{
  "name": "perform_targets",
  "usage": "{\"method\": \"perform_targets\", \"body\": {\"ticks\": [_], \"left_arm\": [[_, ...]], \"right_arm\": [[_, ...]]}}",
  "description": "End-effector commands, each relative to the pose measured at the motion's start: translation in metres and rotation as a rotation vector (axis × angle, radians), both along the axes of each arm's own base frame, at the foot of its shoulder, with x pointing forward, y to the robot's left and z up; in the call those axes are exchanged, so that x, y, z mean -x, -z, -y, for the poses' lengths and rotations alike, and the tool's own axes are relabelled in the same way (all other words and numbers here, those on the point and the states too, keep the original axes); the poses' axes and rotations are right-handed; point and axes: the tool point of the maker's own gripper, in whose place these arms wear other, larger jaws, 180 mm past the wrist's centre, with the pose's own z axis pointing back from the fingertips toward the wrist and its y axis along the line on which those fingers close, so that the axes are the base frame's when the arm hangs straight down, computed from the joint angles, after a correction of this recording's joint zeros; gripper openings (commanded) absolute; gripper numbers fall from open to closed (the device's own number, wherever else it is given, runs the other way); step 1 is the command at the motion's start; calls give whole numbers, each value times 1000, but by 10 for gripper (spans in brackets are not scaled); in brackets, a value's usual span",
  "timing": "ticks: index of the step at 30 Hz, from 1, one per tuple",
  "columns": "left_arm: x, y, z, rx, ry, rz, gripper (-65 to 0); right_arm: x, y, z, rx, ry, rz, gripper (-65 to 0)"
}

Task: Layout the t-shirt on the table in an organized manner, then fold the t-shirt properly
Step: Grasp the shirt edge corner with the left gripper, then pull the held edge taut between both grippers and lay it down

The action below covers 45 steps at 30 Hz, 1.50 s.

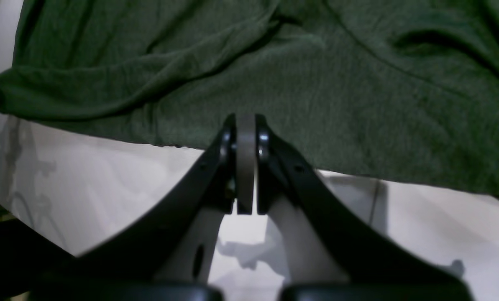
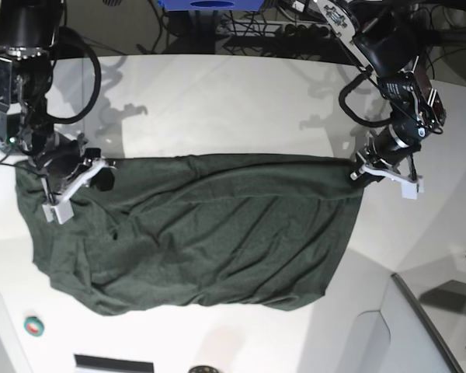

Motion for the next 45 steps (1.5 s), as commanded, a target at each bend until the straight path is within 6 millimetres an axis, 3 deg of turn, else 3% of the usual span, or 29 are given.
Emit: {"method": "perform_targets", "body": {"ticks": [1, 9, 13, 20, 24, 28, 33, 38, 45], "left_arm": [[-13, -18, -7, -17, -8, 61, -650], [-36, -28, 0, 0, 3, 92, -650], [-48, -34, -9, 13, -63, 86, -650], [-79, -58, -12, 30, -101, 139, -650], [-92, -48, -11, 87, -175, 135, -650], [-96, -39, -10, 118, -227, 159, -650], [-102, -48, -17, 120, -255, 192, -650], [-104, -57, -42, 161, -359, 228, -650], [-117, -64, -23, 133, -277, 229, -650]], "right_arm": [[-12, -12, 3, -8, 0, 49, -650], [-11, -9, 2, -11, -4, 41, -650], [-11, -9, 2, -11, -4, 41, -650], [-11, -9, 1, -11, -7, 40, -650], [-9, -7, 1, -11, -5, 36, -650], [-8, -7, 2, -11, -4, 34, -650], [-8, -6, 3, -11, 1, 31, -650], [-8, -6, 3, -11, 1, 32, -650], [-7, 3, 4, -19, 9, 5, -650]]}}
